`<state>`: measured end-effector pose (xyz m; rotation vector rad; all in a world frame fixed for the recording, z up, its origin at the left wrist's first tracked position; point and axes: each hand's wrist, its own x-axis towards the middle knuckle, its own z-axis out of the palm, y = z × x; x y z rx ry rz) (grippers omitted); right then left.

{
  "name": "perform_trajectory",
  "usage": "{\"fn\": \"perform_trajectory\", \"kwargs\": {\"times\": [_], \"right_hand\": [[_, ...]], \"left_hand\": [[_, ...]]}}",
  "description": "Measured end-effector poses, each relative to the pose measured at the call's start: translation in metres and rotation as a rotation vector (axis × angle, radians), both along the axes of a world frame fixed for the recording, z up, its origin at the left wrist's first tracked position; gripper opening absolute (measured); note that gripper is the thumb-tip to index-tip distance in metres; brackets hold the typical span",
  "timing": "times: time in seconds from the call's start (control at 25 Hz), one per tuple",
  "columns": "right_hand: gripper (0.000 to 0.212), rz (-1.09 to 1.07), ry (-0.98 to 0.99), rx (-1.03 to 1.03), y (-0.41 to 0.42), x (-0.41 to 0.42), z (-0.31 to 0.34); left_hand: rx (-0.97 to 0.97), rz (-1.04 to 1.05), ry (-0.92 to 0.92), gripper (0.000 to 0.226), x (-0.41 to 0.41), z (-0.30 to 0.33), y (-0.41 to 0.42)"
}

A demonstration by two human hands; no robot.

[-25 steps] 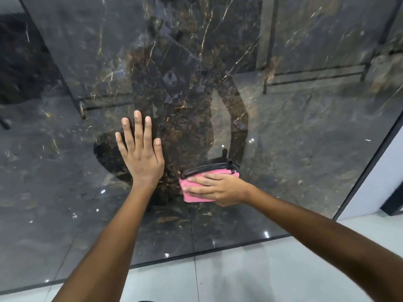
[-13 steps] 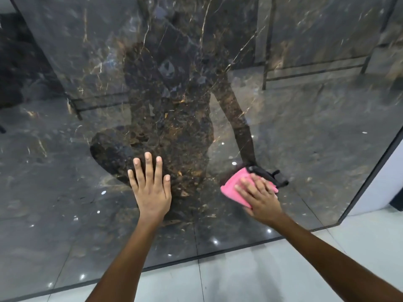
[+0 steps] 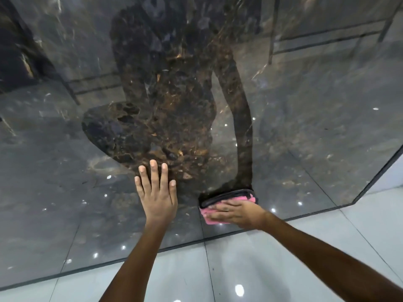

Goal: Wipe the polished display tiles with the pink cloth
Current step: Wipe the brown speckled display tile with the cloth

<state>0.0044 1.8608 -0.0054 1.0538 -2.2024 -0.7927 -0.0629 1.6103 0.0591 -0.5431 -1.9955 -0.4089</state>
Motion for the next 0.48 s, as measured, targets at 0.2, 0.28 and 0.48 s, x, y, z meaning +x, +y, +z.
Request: {"fn": "perform_trajectory", "kwargs": {"times": [0.2,0.28,0.48], "right_hand": [[0.059,0.037,0.259,-0.547,0.065,0.0,0.082],[0.048,-0.119,0.367,-0.963,0.075,0.004,0.07],[0.08,-0.44,0.149,-0.87,0.028,0.03,-0.087]], "left_hand": [[-0.006,0.021,-0.033,0.056,0.008,-0.036,0.002],[0.008,0.028,-0.036,0.056,0.007,-0.051,0.006],[0.021,0.035,0.025,0.056,-0.005,-0.065,0.008]]}}
